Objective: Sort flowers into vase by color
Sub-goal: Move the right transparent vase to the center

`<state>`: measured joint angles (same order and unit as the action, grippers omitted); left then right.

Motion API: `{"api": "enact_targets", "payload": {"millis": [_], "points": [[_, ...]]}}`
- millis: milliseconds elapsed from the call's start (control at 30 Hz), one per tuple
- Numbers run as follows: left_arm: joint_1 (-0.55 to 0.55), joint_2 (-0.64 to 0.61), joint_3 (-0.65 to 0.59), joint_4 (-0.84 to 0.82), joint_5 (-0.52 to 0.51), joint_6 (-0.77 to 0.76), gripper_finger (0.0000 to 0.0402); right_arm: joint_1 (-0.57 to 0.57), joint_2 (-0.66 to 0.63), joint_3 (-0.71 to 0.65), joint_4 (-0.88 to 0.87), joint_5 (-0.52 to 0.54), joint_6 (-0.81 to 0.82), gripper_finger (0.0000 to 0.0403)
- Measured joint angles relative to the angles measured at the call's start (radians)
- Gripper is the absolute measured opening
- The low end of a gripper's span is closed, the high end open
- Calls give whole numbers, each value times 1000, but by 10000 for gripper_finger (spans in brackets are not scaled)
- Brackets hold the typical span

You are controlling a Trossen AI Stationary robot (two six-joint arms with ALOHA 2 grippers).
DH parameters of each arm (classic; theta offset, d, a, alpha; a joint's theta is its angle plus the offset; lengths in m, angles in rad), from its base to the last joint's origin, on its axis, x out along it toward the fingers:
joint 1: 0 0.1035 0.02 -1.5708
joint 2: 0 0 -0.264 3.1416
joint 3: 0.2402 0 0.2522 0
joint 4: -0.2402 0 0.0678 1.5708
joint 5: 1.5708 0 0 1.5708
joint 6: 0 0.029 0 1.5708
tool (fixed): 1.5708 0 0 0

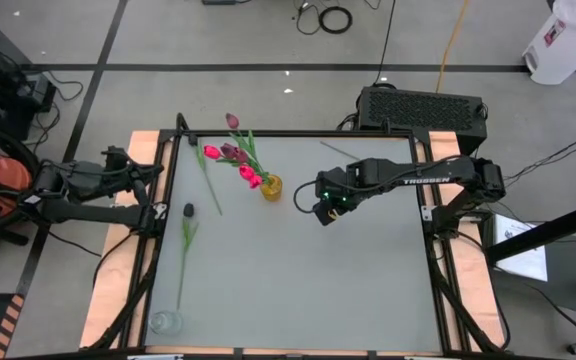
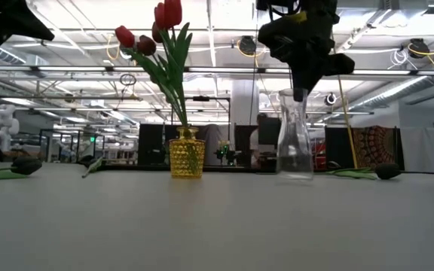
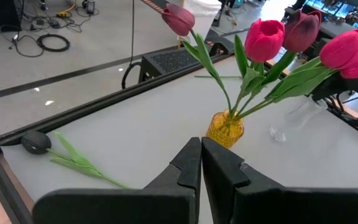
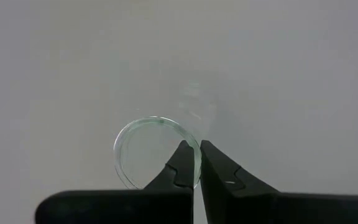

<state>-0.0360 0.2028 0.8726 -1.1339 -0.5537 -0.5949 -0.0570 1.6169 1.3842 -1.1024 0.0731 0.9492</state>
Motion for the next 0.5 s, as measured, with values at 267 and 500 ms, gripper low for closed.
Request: {"api": "enact_targets", "payload": {"millis": [267, 500], "points": [[0, 0, 0, 0, 0, 0, 20, 0, 0, 0, 0, 4, -34, 0], [0, 0, 0, 0, 0, 0, 20, 0, 0, 0, 21, 4, -45, 0]]}}
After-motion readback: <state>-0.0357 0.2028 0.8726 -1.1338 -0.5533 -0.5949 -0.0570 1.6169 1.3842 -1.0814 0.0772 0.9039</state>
